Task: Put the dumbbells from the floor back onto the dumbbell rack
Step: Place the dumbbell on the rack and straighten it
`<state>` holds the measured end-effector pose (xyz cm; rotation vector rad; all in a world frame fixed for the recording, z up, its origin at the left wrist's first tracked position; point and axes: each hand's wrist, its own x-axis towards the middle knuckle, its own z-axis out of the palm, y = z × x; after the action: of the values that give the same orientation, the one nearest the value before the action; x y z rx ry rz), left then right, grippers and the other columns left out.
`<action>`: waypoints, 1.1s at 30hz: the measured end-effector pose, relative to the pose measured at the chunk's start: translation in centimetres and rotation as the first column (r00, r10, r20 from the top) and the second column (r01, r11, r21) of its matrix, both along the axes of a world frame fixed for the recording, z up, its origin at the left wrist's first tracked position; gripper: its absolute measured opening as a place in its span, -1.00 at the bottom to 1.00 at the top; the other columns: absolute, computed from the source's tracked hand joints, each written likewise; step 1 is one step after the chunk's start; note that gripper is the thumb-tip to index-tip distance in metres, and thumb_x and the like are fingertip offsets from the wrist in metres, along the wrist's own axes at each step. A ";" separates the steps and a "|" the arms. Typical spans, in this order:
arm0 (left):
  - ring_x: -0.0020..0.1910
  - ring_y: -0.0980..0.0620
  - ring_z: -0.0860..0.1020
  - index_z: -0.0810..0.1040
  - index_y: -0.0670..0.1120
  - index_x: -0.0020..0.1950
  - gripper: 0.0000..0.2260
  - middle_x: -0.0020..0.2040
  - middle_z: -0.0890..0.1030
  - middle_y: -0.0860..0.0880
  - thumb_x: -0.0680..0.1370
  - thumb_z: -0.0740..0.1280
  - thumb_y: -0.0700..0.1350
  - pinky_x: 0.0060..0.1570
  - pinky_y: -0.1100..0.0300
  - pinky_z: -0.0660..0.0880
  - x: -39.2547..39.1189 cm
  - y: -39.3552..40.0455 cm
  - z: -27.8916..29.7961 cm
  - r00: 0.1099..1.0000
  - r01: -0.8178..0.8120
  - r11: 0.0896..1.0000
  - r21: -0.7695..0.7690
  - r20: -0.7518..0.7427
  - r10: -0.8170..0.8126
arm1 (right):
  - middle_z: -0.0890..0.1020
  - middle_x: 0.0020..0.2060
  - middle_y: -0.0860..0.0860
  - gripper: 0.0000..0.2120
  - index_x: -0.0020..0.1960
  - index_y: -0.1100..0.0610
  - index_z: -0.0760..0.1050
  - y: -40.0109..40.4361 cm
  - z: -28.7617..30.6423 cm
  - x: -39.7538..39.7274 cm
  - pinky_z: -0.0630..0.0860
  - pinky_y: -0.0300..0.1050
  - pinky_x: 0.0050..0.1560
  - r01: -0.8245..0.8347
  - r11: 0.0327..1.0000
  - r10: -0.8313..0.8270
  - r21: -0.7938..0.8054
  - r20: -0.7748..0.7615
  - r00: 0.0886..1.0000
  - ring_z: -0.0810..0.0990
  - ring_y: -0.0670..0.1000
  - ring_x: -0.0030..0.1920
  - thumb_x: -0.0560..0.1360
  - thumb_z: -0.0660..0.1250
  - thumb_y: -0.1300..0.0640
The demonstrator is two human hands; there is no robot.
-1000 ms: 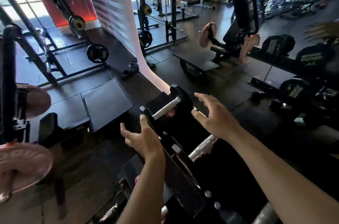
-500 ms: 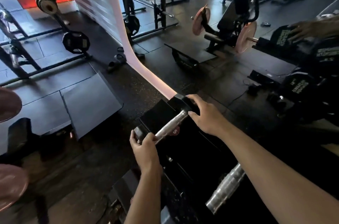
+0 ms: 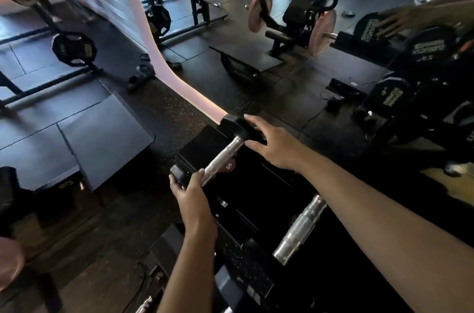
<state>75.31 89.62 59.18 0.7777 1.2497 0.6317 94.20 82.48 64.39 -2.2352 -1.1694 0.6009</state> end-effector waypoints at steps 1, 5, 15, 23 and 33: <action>0.49 -0.15 0.38 0.09 0.37 0.55 -0.20 0.54 0.37 -0.07 0.41 0.43 0.16 0.44 -0.15 0.27 -0.3 -1.0 0.6 1.000 0.004 1.000 0.026 0.011 -0.004 | 0.51 0.45 0.13 -0.33 0.63 -0.08 0.16 -0.9 0.5 -0.3 0.41 0.04 0.41 0.015 1.000 -0.015 0.003 -0.012 1.000 0.49 0.14 0.43 0.59 0.34 -0.04; 0.53 -0.04 0.31 0.04 0.14 0.65 -0.24 0.60 0.26 -0.05 0.56 0.38 0.08 0.27 0.10 0.24 -1.9 -6.1 0.6 1.000 0.018 0.997 0.073 0.013 -0.019 | 0.53 0.42 0.07 -0.37 0.59 -0.09 0.24 -6.2 2.1 -1.1 0.47 0.13 0.32 0.071 0.994 -0.059 -0.085 0.139 0.989 0.53 0.14 0.37 0.57 0.31 -0.13; 0.55 -0.10 0.25 0.09 0.11 0.64 -0.21 0.60 0.27 -0.06 0.51 0.43 0.08 0.35 -0.02 0.23 -2.6 -16.0 0.8 0.984 0.176 0.980 -0.089 0.025 -0.175 | 0.55 0.36 0.15 -0.41 0.53 0.08 0.29 -15.4 0.4 -4.2 0.50 0.10 0.22 0.286 0.935 -0.235 -0.208 0.239 0.942 0.55 0.23 0.32 0.57 0.31 -0.10; 0.41 -0.29 0.44 0.13 0.50 0.40 -0.15 0.48 0.38 -0.14 0.18 0.37 0.12 0.31 -0.33 0.40 -1.9 -17.8 -0.2 0.986 0.167 0.968 -0.188 0.033 -0.164 | 0.63 0.20 0.28 -0.53 0.50 0.13 0.33 -17.6 -1.1 -4.4 0.55 0.14 0.18 0.323 0.944 -0.312 -0.064 0.143 0.939 0.60 0.29 0.21 0.63 0.30 0.10; 0.35 -0.28 0.50 0.14 0.54 0.37 -0.20 0.43 0.42 -0.16 0.20 0.37 0.16 0.28 -0.31 0.44 -1.8 -17.2 -1.1 0.983 0.177 0.966 -0.187 -0.016 -0.183 | 0.66 0.13 0.24 -0.62 0.40 0.16 0.38 -16.9 -1.0 -4.1 0.54 0.04 0.08 0.279 0.958 -0.265 -0.064 0.168 0.949 0.63 0.26 0.16 0.62 0.31 0.11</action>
<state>73.47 72.44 58.12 0.7386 1.2319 0.3511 90.08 65.61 63.34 -2.5010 -0.8969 0.3747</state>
